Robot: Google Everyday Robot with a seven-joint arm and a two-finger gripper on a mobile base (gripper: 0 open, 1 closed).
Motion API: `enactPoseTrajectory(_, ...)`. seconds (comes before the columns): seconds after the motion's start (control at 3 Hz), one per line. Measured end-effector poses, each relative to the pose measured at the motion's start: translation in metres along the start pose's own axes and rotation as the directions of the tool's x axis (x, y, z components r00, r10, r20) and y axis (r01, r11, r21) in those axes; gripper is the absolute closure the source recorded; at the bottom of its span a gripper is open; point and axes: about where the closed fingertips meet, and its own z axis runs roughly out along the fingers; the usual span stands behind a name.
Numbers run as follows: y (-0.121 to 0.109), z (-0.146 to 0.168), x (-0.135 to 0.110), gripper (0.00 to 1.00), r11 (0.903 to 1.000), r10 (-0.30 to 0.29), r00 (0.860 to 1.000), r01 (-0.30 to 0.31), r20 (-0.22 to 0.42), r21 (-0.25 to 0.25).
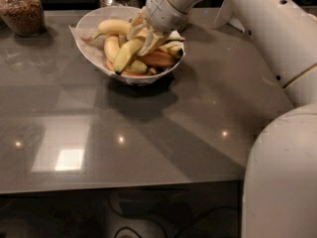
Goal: Pick banana from white bowl
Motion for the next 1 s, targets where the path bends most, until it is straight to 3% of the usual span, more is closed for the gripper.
enactPoseTrajectory(0.33,-0.001,-0.009,0.001,1.00,0.9998,-0.007,1.000,0.008,-0.014,0.018)
enactPoseTrajectory(1.0,-0.008,-0.064,-0.003,1.00,0.9954,-0.021,0.991,0.033,-0.130,0.090)
